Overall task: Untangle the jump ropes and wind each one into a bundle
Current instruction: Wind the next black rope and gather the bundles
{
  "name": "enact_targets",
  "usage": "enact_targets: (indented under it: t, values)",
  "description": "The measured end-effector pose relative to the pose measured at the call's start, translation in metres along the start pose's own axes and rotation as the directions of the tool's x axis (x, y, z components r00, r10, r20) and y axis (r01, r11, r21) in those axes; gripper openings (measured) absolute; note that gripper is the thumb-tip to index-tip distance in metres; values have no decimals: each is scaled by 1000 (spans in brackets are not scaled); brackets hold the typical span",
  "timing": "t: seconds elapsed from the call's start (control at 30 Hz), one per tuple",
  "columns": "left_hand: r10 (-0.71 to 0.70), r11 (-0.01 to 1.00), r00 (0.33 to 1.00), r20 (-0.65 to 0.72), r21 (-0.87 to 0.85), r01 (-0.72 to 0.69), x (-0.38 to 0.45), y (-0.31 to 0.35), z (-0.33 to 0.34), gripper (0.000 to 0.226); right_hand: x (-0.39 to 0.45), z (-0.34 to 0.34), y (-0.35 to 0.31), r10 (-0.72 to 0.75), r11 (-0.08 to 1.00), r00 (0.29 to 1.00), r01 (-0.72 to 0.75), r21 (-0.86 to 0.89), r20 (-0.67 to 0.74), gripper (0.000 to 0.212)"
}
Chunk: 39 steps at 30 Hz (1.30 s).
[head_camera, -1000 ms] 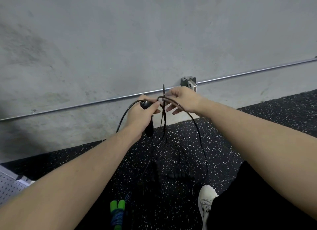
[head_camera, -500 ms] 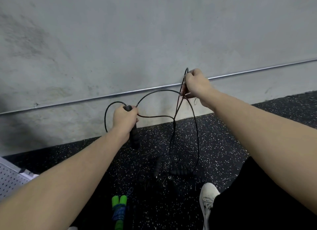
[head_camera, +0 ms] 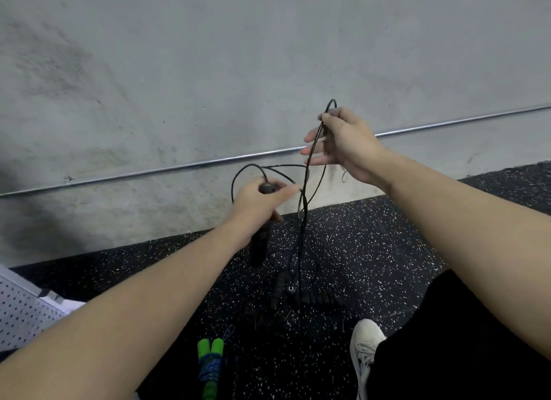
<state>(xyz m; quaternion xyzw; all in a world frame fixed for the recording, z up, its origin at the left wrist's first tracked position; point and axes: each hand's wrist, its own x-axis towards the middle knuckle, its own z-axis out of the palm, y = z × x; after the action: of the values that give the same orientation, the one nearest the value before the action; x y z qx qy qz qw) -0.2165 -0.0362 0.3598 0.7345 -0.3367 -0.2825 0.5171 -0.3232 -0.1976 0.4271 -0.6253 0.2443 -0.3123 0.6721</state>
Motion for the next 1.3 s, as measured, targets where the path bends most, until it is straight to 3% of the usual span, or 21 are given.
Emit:
enact_targets:
  t: [0.13, 0.27, 0.4, 0.5, 0.6, 0.7, 0.77, 0.83, 0.9, 1.0, 1.1, 1.23, 1.3]
  values:
    - [-36, 999, 999, -15, -5, 36, 4, -4, 23, 17, -3, 6, -5, -30, 999, 999, 30, 25, -15, 8]
    - [-43, 993, 999, -22, -110, 41, 8, -2, 12, 15, 1, -8, 0, -116, 953, 987, 79, -292, -110, 12]
    - [-89, 961, 971, -220, -276, 26, 16, 6, -13, 8, 5, -26, 9, 3, 894, 996, -44, -446, -92, 22]
    - [-98, 980, 913, -396, -197, 20, 27, 6, -26, 10, 3, -34, 11, 81, 896, 996, -84, -436, -25, 22]
    - [-115, 983, 870, -479, -180, 30, 32, 8, -31, 16, -1, -35, 7, 111, 926, 992, -83, -368, 58, 24]
    - [-219, 936, 899, -379, -343, 83, 36, 15, -32, 17, -5, -31, 2, 122, 944, 983, -72, -323, 138, 25]
    - [-250, 935, 941, -227, -307, 174, 38, 15, -30, 20, -8, -27, 0, 120, 948, 973, -54, -313, 195, 25]
    - [-248, 949, 955, -160, -237, 207, 36, 11, -25, 19, -10, -23, 1, 122, 949, 966, -46, -312, 230, 25]
    - [-211, 958, 970, -120, -221, 181, 30, 9, -16, 16, -10, -21, 1, 109, 957, 965, -37, -287, 239, 26]
    - [-88, 958, 993, 76, -266, 105, 15, 13, 3, 20, -8, -18, 0, 62, 984, 976, -25, -176, 208, 23]
    - [-30, 959, 971, 238, -266, 94, 0, 21, 25, 27, -9, -12, -3, 39, 996, 978, -22, -85, 207, 20]
    - [52, 996, 980, 192, -86, -36, 0, 26, 43, 6, -12, -5, -9, -1, 1000, 978, -1, 8, 209, 19]
    - [99, 995, 981, 165, -43, -93, 5, 30, 45, 6, -11, -4, -10, -21, 999, 985, 14, 40, 173, 19]
